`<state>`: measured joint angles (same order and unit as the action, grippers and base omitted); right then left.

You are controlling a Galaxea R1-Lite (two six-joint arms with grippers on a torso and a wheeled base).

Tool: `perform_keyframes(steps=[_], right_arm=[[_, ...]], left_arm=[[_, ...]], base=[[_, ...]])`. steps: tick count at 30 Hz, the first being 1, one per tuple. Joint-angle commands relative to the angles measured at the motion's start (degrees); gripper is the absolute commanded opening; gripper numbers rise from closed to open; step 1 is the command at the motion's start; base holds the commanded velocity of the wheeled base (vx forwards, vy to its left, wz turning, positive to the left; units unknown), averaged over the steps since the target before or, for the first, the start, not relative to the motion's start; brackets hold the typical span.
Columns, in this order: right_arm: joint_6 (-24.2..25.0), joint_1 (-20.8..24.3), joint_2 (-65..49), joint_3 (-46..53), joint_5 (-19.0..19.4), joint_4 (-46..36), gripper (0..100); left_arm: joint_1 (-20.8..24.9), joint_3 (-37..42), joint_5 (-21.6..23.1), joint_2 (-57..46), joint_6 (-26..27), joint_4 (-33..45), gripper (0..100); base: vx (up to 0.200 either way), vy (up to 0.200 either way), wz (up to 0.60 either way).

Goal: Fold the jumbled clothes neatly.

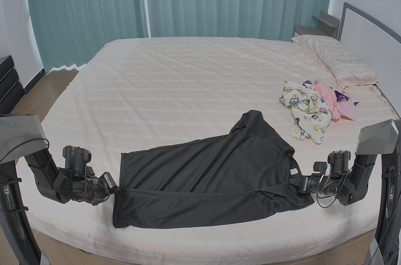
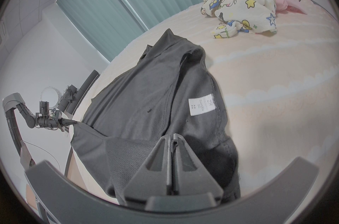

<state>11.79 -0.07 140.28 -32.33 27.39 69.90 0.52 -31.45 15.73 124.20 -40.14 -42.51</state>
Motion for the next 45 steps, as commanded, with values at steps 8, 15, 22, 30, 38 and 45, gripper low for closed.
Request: perform_keyframes(steps=[8,15,22,30,38,45], right_arm=[[6.32,0.42,-1.06,1.39,-0.59,10.43,0],[6.58,0.42,-0.97,0.60,-0.59,10.17,0],[6.76,0.69,1.14,-2.74,-0.94,10.08,0],[6.93,1.13,2.28,-4.32,-1.11,10.08,0],[10.10,2.27,3.16,-5.82,-3.31,10.96,0],[11.15,2.27,3.78,-7.31,-4.28,10.96,0]], left_arm=[[-0.08,0.16,-0.61,0.17,0.15,-0.03,0],[0.00,0.07,-1.58,0.17,0.24,0.06,0],[0.09,-0.28,-3.16,0.43,0.24,0.06,0],[0.27,-0.36,-3.33,0.52,0.24,0.15,0],[0.53,-0.19,-3.60,0.61,0.24,0.23,0],[1.23,-0.45,-6.94,1.49,0.33,0.23,0]], base=[[0.000,0.000,0.00],[0.000,0.000,0.00],[0.000,0.000,0.00],[0.000,0.000,0.00],[0.000,0.000,0.00],[0.000,0.000,0.00]])
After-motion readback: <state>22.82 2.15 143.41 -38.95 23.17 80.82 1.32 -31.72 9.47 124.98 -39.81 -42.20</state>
